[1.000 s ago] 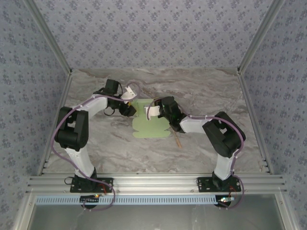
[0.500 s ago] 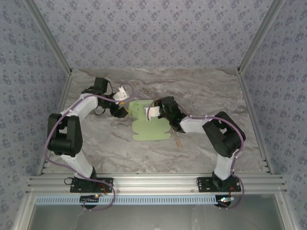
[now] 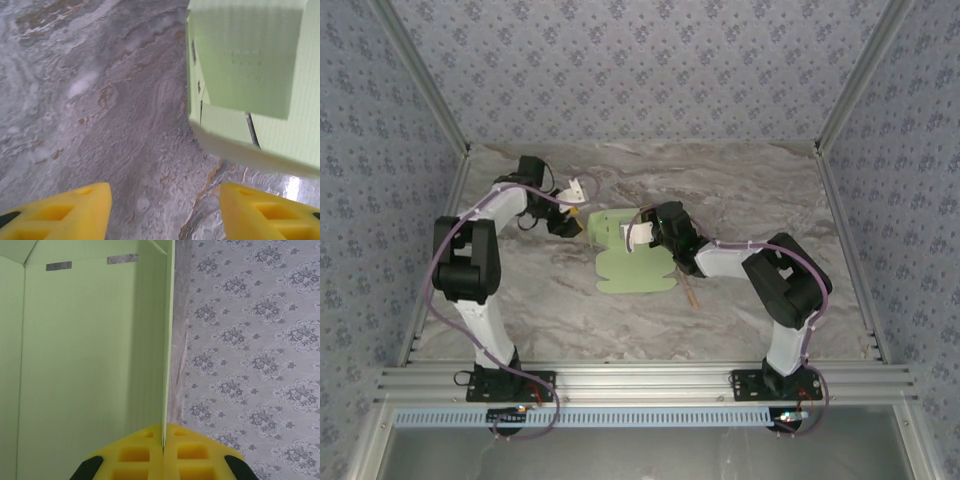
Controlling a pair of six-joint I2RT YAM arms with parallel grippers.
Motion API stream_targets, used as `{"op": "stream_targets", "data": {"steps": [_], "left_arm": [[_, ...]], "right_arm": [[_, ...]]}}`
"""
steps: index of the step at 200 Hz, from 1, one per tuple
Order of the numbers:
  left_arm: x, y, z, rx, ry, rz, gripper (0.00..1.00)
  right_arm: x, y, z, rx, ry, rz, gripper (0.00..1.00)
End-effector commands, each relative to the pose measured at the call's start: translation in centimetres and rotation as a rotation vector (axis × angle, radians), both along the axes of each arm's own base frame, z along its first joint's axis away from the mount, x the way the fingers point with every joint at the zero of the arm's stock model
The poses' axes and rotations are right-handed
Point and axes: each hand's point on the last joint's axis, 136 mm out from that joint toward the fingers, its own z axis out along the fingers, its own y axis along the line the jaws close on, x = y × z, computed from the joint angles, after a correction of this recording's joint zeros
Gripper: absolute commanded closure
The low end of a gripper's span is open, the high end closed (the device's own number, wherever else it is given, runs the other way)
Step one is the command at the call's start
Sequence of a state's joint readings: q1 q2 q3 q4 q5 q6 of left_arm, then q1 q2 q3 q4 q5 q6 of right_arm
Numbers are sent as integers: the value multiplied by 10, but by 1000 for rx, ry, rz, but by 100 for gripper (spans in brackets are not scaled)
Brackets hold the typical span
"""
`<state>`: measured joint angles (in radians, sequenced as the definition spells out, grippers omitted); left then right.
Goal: Fold the paper box
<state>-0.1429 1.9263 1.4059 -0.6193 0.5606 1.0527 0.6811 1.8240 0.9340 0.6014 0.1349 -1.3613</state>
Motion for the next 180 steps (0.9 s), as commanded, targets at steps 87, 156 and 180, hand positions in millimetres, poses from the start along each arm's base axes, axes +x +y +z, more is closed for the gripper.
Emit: {"op": "stream_targets", "data": {"steps": [87,156,180], "left_arm": [[-24,-51,16,-94,58,-175,45],[-20,-58,15,-150,111,-100,42],[-15,-61,19,-169,110,-85,44]], "right_arm": [[0,7,8,-35,-146,14,100],[1,7,5,-37,-145,11,100],[1,9,6,-30,-141,10,100]]}}
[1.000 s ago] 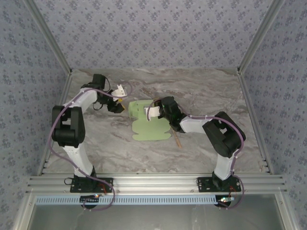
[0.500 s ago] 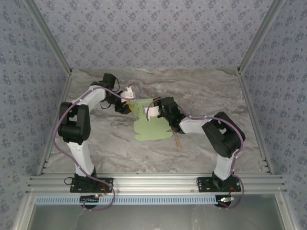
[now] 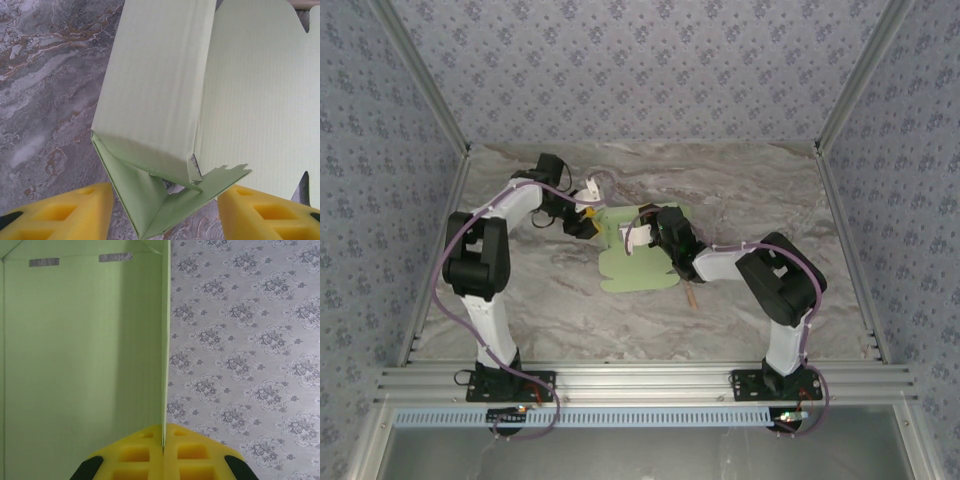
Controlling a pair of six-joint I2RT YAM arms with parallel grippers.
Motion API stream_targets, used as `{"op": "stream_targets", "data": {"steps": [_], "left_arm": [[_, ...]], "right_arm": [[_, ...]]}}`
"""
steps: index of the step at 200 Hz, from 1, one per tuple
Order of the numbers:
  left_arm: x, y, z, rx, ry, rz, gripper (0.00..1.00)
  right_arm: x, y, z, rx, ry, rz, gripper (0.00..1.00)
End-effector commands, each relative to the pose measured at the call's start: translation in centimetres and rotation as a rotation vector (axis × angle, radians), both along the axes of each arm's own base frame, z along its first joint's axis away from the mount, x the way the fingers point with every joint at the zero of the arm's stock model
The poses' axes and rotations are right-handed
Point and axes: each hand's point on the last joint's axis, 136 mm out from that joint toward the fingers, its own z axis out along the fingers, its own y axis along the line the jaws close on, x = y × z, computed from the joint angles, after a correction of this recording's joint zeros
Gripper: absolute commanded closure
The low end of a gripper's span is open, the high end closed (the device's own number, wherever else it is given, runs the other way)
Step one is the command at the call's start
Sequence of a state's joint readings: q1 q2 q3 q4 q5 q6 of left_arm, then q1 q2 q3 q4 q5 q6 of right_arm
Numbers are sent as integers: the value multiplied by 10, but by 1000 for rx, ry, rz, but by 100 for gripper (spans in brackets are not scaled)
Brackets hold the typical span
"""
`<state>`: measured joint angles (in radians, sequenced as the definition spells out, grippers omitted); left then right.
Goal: Fold the paper box
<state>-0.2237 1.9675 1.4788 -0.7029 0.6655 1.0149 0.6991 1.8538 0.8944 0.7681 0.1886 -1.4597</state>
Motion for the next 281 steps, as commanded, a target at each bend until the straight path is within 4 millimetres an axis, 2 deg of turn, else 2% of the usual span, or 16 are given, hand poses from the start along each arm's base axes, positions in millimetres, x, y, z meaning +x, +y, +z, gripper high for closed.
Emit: {"op": "stream_targets", "data": {"steps": [1,32,64,116,281], "left_arm": [[3,-15,9,-74,21,3,44],[14,-18,13,-87,13,56,46],[25,-17,9,-55,29,155,44],[32,-18,4,-44,47,264,44],[45,-23,23,-127,-64,320,44]], "right_arm": [[-2,7,-1,2,-9,11,100],[-3,9,-1,13,-4,11,100],[-4,10,1,21,-5,1,100],[-5,12,3,44,0,-13,100],[-3,7,-12,44,166,-24,100]]}}
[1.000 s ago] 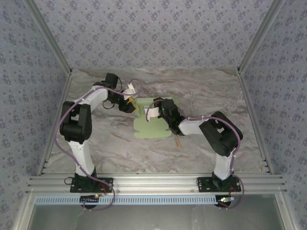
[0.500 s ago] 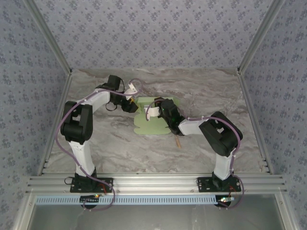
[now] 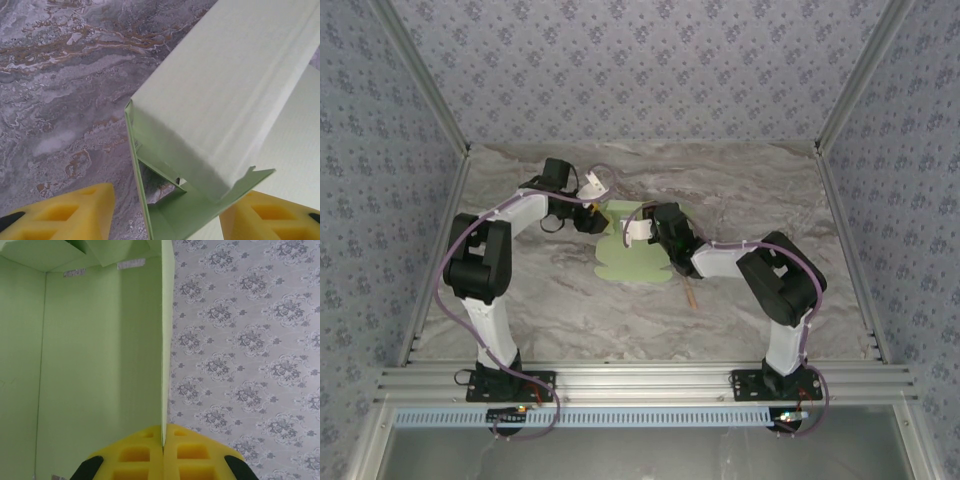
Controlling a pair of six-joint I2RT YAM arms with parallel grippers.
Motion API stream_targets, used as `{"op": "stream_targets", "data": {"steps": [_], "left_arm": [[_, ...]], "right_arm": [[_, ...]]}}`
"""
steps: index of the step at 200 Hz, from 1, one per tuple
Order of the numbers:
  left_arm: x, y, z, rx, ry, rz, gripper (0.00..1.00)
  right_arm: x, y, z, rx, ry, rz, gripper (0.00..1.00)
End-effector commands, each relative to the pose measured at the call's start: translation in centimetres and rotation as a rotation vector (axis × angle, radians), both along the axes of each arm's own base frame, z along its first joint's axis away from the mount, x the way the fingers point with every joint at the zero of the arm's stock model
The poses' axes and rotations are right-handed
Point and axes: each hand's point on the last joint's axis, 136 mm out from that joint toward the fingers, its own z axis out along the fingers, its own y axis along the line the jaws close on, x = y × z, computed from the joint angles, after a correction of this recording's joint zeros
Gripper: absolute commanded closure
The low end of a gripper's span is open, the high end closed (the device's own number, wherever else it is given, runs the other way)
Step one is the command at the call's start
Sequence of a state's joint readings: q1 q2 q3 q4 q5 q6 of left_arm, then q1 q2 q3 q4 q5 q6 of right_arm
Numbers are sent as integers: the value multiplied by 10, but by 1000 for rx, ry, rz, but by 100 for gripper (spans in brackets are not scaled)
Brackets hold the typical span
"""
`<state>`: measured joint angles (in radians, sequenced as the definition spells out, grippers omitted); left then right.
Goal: Fold the paper box
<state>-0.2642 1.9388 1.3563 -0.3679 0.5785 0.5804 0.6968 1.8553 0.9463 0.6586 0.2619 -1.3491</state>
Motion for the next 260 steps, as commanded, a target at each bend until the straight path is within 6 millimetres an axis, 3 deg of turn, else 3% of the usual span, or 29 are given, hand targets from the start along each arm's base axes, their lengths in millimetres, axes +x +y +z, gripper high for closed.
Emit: {"op": "stream_targets", "data": {"steps": [1,142,186,260], "left_arm": [[15,-10,30,-53,-103,9,44],[29,-10,36,-71,-146,66,38],[37,-10,39,-98,-129,132,35],[38,-15,42,-125,-143,148,39]], "right_arm": [[-12,16,-9,11,87,80,100],[-15,20,-15,26,169,86,100],[-17,23,-8,41,173,94,100],[-21,29,-6,62,201,111,100]]}}
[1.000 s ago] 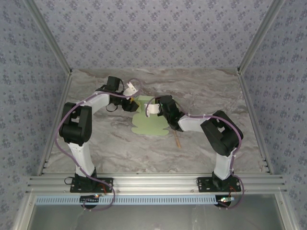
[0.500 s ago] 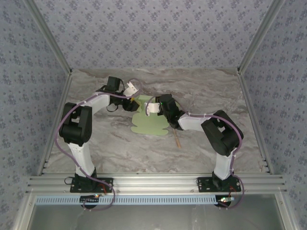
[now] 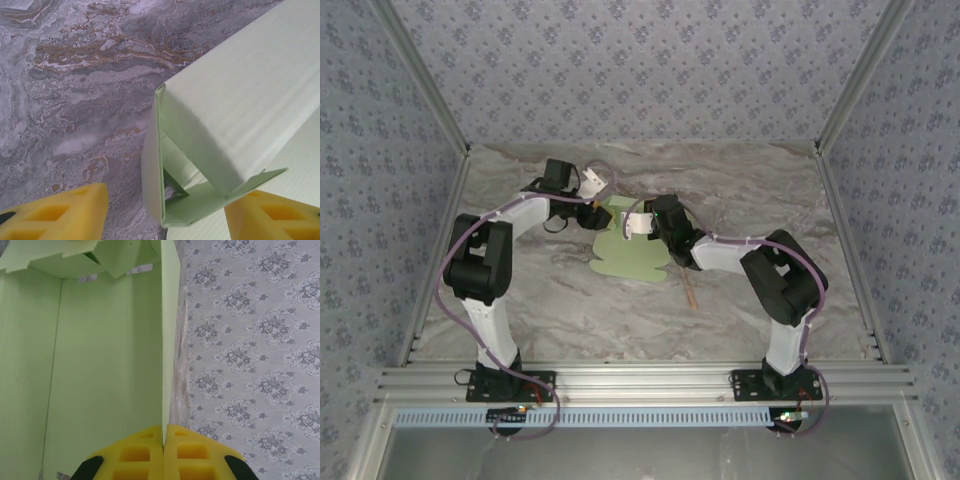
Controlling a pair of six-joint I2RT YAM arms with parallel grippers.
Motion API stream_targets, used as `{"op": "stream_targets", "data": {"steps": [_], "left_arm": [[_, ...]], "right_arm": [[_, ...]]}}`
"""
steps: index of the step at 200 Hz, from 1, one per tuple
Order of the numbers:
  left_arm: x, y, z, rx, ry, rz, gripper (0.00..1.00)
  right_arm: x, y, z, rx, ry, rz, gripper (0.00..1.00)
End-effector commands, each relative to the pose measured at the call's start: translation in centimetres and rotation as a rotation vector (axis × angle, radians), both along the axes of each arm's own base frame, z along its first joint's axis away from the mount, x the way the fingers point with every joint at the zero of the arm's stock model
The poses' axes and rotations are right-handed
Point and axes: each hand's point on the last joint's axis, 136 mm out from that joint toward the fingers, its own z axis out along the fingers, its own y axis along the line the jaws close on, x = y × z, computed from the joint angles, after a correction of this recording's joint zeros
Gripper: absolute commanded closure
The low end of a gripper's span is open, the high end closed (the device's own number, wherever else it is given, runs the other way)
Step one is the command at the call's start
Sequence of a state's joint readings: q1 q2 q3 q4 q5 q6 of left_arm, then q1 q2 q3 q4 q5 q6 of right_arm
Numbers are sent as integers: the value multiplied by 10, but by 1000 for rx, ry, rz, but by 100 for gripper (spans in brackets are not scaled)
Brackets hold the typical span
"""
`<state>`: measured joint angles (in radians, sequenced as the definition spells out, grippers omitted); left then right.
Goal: Fold the paper box
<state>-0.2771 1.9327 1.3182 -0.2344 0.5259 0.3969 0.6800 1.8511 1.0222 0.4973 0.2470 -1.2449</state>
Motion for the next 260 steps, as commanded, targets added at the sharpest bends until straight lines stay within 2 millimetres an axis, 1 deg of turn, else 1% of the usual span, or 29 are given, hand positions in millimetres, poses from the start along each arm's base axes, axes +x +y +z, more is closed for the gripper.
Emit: {"op": "stream_targets", "data": {"steps": [1,32,60,93,113,124,159,178,195,224,240,260], "left_arm": [[23,-12,41,-72,-158,6,39],[22,-11,41,-46,-206,-24,39],[17,-16,44,-39,-247,-96,34],[13,-16,40,-8,-262,-148,29],[17,-13,39,9,-263,-137,29],[19,-15,41,-5,-256,-130,30],[28,-18,51,-65,-242,-64,40],[33,-15,54,-84,-237,-7,45],[35,-13,55,-98,-228,39,47],[36,-8,54,-102,-206,102,47],[39,-2,54,-93,-199,155,47],[34,-3,51,-85,-207,127,42]], "right_arm": [[-28,31,-4,31,93,153,100],[-31,31,-3,34,134,167,100],[-31,30,-6,28,169,169,100],[-30,26,-7,21,189,164,100],[-31,27,-8,19,197,167,100],[-31,27,-8,23,201,168,100],[-35,31,-11,22,216,177,100],[-36,31,-10,20,217,176,100],[-37,31,-8,25,218,176,100],[-39,33,-7,32,224,172,100],[-38,32,-7,35,229,167,100],[-39,33,-7,35,241,168,100]]}}
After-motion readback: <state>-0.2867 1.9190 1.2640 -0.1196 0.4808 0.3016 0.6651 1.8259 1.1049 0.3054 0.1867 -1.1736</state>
